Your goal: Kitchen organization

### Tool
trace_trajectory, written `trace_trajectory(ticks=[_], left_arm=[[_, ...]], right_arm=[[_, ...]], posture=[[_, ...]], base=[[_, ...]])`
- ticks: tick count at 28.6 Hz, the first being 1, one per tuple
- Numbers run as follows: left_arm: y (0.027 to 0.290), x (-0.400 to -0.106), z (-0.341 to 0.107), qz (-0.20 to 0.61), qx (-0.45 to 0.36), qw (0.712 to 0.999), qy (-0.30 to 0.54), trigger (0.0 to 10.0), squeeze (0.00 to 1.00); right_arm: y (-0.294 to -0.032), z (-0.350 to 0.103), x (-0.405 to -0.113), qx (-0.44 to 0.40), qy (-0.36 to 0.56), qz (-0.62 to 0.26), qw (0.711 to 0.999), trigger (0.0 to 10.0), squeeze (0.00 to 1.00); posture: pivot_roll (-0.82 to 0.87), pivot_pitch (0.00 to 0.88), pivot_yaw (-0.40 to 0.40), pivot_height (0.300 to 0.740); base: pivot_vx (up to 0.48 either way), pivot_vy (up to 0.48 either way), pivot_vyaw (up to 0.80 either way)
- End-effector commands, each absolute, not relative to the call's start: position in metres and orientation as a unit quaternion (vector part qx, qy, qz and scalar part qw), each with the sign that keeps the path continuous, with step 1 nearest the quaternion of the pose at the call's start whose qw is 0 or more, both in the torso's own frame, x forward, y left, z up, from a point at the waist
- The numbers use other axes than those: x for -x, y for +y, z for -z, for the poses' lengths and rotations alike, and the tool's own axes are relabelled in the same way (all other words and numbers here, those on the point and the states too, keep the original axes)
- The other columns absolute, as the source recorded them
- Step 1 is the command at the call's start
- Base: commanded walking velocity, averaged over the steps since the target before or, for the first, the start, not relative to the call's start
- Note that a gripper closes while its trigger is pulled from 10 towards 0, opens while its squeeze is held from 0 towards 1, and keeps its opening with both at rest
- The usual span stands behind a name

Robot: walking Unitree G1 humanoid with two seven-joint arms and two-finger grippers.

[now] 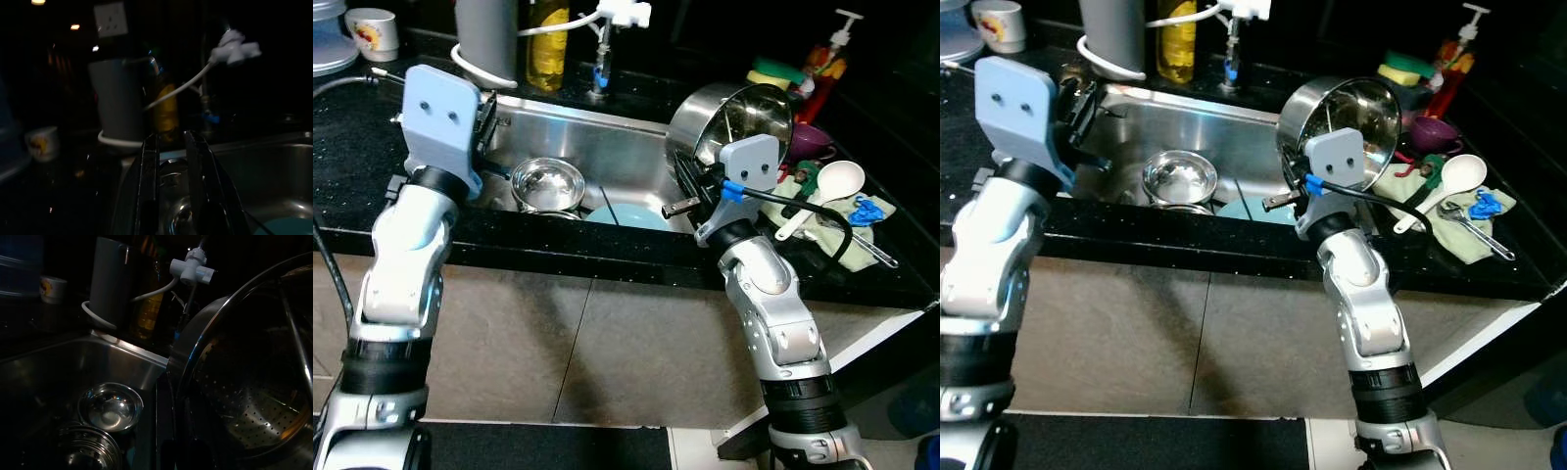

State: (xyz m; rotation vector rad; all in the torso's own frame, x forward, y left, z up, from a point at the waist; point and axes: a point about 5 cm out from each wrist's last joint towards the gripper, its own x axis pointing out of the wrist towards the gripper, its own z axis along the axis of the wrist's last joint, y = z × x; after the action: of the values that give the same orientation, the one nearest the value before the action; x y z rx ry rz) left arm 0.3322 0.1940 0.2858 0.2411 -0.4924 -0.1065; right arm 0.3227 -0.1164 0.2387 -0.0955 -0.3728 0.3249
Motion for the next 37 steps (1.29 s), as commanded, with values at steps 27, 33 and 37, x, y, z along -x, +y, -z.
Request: trace_trajectory(ticks=[27, 33, 37], left_arm=[[0.196, -0.358, -0.239, 0.104, 0.085, 0.974, -0.182, 10.0, 0.00], [0.189, -0.351, -0.264, 0.095, 0.049, 0.965, -0.239, 10.0, 0.00], [0.185, -0.342, -0.272, 0.076, 0.003, 0.962, -0.261, 10.0, 0.00]], right_arm=[[-0.107, -0.241, -0.309, 0.072, -0.188, -0.213, 0.956, 10.0, 0.00], [-0.106, -0.238, -0.308, 0.073, -0.179, -0.220, 0.956, 10.0, 0.00], [-0.101, -0.234, -0.311, 0.077, -0.167, -0.232, 0.955, 10.0, 0.00]], posture=[[0.09, 0.045, -0.212, 0.740], [0.10, 0.045, -0.214, 0.740], [0.10, 0.045, -0.216, 0.740]], base=[[0.000, 0.000, 0.00], [0.000, 0.000, 0.00], [0.000, 0.000, 0.00]])
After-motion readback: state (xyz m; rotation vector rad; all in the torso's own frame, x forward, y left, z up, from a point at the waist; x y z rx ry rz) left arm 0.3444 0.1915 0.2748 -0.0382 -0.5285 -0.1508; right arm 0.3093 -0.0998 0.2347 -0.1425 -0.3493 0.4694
